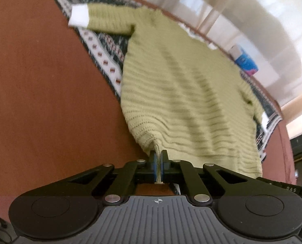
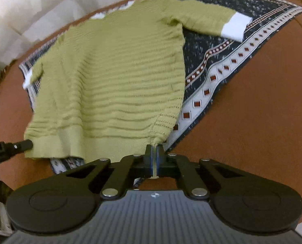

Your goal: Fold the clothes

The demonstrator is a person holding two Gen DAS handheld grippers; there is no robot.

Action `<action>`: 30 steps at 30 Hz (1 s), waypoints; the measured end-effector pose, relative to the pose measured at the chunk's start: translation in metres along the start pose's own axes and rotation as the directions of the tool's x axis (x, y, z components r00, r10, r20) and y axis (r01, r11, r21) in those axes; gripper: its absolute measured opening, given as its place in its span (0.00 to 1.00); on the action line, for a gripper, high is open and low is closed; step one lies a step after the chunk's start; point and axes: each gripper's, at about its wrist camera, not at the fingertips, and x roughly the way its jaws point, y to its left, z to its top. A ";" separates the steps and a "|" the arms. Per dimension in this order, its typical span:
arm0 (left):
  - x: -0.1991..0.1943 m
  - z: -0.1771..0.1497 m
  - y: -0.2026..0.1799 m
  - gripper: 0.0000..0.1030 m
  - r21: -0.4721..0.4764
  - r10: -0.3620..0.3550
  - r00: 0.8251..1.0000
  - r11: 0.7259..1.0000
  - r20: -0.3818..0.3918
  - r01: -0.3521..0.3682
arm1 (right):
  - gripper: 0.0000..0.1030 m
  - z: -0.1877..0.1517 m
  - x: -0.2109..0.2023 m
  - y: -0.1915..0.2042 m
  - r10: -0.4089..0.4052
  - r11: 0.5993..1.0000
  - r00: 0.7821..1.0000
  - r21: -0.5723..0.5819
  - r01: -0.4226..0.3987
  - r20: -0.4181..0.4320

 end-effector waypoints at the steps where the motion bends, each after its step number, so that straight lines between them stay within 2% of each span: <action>1: -0.007 0.001 -0.001 0.00 0.008 -0.002 1.000 1.000 0.011 0.002 | 0.03 0.002 -0.007 0.001 0.008 1.000 1.000 0.004 -0.008 0.014; 7: -0.023 -0.004 0.008 0.00 0.029 0.020 1.000 0.999 -0.007 -0.020 | 0.03 0.011 -0.045 0.003 0.000 0.999 0.999 -0.033 0.002 0.053; 12: -0.005 -0.016 0.022 0.00 0.024 0.068 0.996 0.998 -0.066 -0.066 | 0.02 0.004 -0.029 -0.011 -0.065 0.997 0.998 -0.033 0.065 0.010; 19: 0.003 -0.024 0.030 0.00 0.058 0.119 0.989 0.992 -0.083 -0.114 | 0.02 -0.014 0.001 -0.019 -0.104 0.994 0.993 -0.027 0.102 -0.054; 20: 0.004 -0.024 0.031 0.08 0.059 0.122 0.989 0.991 -0.087 -0.117 | 0.03 -0.016 0.003 -0.019 -0.103 0.995 0.993 -0.022 0.102 -0.058; 21: 0.004 -0.024 0.032 0.31 0.058 0.128 0.988 0.991 -0.084 -0.123 | 0.03 -0.016 0.003 -0.019 -0.101 0.995 0.993 -0.016 0.100 -0.057; 22: 0.004 -0.025 0.032 0.41 0.057 0.132 0.988 0.990 -0.079 -0.128 | 0.07 -0.016 0.003 -0.019 -0.099 0.995 0.994 -0.010 0.098 -0.056; 24: 0.002 -0.025 0.031 0.48 0.067 0.145 0.987 0.988 -0.071 -0.140 | 0.11 -0.015 0.001 -0.021 -0.090 0.996 0.994 -0.002 0.090 -0.060; 25: 0.001 -0.025 0.030 0.49 0.075 0.152 0.986 0.986 -0.067 -0.147 | 0.17 -0.014 -0.003 -0.021 -0.090 0.996 0.995 -0.003 0.090 -0.053; 30: -0.018 -0.014 0.009 0.53 0.150 0.173 0.985 0.973 0.016 -0.173 | 0.19 0.016 -0.047 -0.029 -0.091 0.995 0.993 -0.039 0.095 0.075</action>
